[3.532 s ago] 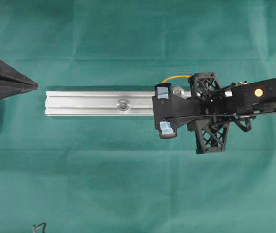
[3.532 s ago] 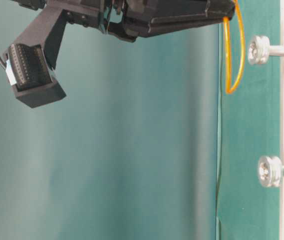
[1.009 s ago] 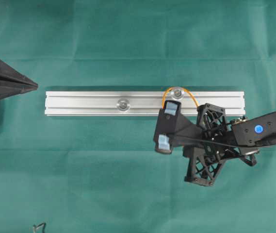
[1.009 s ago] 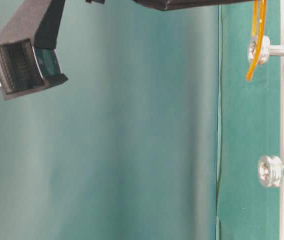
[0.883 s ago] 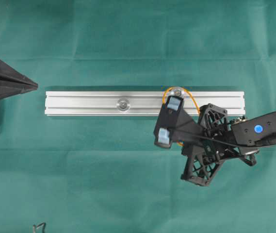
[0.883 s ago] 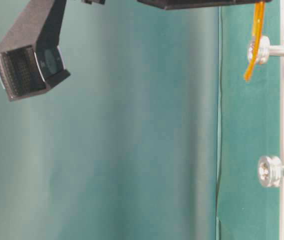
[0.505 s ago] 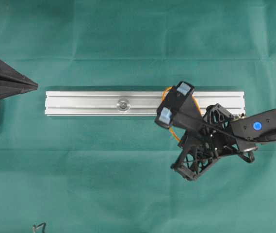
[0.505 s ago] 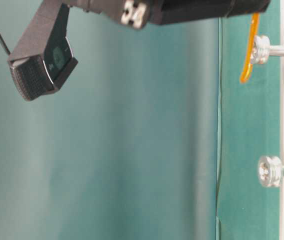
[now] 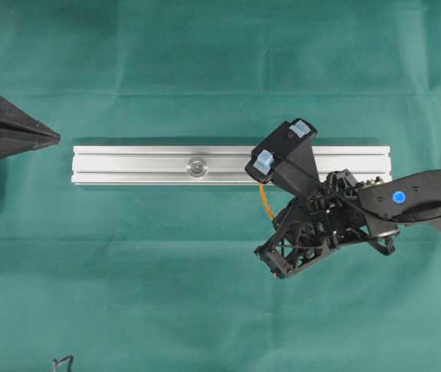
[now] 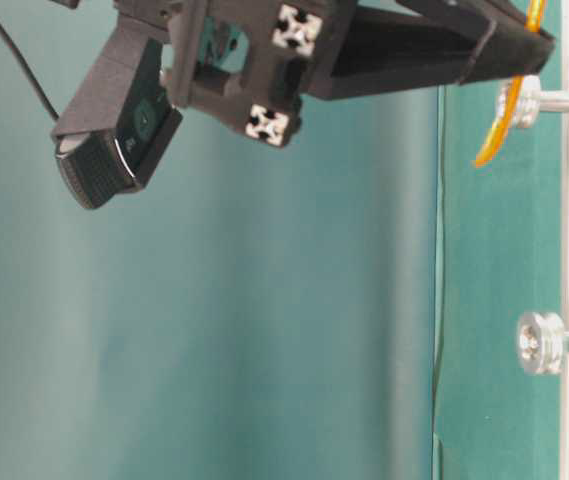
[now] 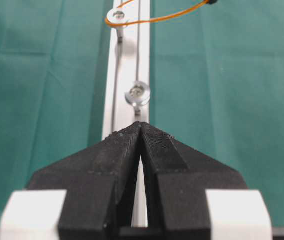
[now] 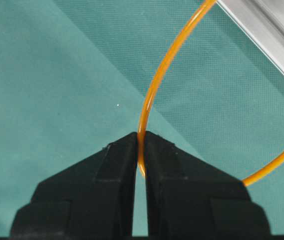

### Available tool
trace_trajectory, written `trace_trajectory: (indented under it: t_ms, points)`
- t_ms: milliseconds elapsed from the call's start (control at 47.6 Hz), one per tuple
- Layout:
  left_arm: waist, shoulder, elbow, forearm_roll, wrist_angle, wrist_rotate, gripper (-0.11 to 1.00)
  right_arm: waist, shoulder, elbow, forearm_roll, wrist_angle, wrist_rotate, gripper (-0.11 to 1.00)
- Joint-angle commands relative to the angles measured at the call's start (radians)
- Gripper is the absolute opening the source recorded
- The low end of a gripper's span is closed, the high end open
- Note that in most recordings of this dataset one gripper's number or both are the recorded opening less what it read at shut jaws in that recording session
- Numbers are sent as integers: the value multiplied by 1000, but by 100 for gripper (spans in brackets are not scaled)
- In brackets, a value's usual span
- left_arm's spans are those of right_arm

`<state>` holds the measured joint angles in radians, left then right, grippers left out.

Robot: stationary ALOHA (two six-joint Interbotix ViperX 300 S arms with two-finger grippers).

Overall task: Hook the rubber onto the shaft.
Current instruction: 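Rotate the right gripper and swing the band toward the left knob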

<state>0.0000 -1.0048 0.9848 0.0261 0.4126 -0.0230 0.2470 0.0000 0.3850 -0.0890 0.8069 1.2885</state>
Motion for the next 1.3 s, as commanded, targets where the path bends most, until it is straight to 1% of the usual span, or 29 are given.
trace_trajectory:
  t_ms: [0,105,273,463,610,883,1030,1283]
  points:
    - [3,8,-34,2,-3,0,0,-2,-9,-31,-2,-3,2,7]
    - [3,8,-32,2,-3,0,0,-3,3,-49,-9,-5,2,7]
    - [3,8,-32,2,-3,0,0,-6,35,-92,-48,-5,2,7]
    - [3,6,-34,2,-3,0,0,-21,69,-144,-64,-5,-3,7]
    - [3,8,-34,2,-5,0,0,-31,94,-179,-92,-5,-3,7]
    - [3,6,-34,2,-3,0,0,-52,118,-207,-120,-5,-3,7]
    - [3,6,-34,2,-3,0,0,-63,127,-216,-141,-26,-3,7]
    - [3,6,-37,2,-3,0,0,-83,147,-232,-147,-67,-3,7]
